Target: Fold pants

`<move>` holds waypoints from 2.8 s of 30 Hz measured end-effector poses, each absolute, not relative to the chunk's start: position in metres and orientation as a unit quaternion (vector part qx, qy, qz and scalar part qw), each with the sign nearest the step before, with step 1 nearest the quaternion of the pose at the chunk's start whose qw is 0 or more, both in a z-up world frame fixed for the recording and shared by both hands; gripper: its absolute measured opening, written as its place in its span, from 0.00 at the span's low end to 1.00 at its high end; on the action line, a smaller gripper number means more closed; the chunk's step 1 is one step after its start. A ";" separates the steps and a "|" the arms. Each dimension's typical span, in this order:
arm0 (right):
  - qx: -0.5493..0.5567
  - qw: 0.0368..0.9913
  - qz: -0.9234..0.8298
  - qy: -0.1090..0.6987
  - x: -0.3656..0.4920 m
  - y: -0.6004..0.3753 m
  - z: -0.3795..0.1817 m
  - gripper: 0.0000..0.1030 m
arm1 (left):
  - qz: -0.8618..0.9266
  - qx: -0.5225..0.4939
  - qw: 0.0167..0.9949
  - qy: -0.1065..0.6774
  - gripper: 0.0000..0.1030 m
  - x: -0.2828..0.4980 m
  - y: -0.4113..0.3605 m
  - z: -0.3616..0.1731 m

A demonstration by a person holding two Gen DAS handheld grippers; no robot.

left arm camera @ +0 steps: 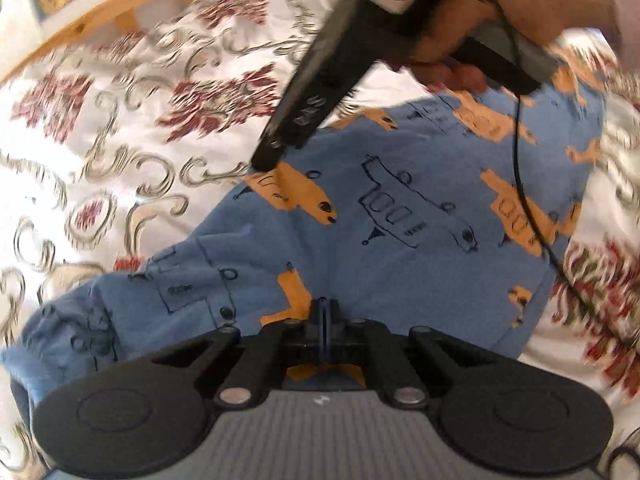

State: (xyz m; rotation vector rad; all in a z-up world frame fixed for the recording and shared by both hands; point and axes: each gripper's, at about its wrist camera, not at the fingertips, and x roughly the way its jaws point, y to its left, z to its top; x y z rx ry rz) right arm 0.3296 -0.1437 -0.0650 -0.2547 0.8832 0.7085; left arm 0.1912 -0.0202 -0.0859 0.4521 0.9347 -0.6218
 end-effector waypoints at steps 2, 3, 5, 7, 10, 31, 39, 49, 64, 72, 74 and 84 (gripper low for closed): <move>-0.105 0.848 0.327 0.403 0.322 -0.151 -0.052 0.51 | -0.271 0.169 0.834 0.450 0.02 0.194 -0.006 -0.075; -0.098 0.855 0.322 0.394 0.316 -0.154 -0.046 0.53 | -0.256 0.154 0.845 0.444 0.02 0.191 0.002 -0.068; -0.080 0.863 0.315 0.385 0.302 -0.158 -0.037 0.53 | -0.217 0.127 0.877 0.409 0.04 0.181 0.019 -0.051; -0.056 0.871 0.301 0.383 0.281 -0.162 -0.033 0.53 | -0.174 0.099 0.893 0.403 0.05 0.180 0.031 -0.043; -0.030 0.875 0.281 0.393 0.248 -0.169 -0.031 0.56 | -0.101 0.075 0.910 0.396 0.05 0.181 0.048 -0.038; 0.231 0.883 0.067 0.402 0.072 -0.330 -0.047 0.94 | -0.079 0.128 0.901 0.406 0.56 0.144 0.017 -0.025; 0.347 0.877 -0.079 0.323 0.053 -0.441 -0.036 0.98 | -0.307 0.271 0.844 0.345 0.62 0.111 -0.134 -0.029; 0.434 0.842 -0.151 0.281 0.057 -0.494 -0.068 0.77 | -0.443 0.277 0.793 0.314 0.63 0.185 -0.305 -0.003; 0.483 0.801 -0.195 0.296 0.060 -0.504 -0.096 0.49 | -0.552 0.241 0.628 0.492 0.30 0.282 -0.442 -0.084; 0.503 0.800 -0.184 0.270 0.056 -0.507 -0.097 0.42 | -0.553 0.229 0.648 0.472 0.19 0.277 -0.419 -0.071; 0.475 0.818 -0.181 0.270 0.057 -0.502 -0.089 0.42 | -0.554 0.232 0.650 0.465 0.18 0.275 -0.414 -0.067; 0.393 0.863 -0.189 0.254 0.068 -0.495 -0.074 0.41 | -0.562 0.232 0.666 0.432 0.18 0.273 -0.399 -0.042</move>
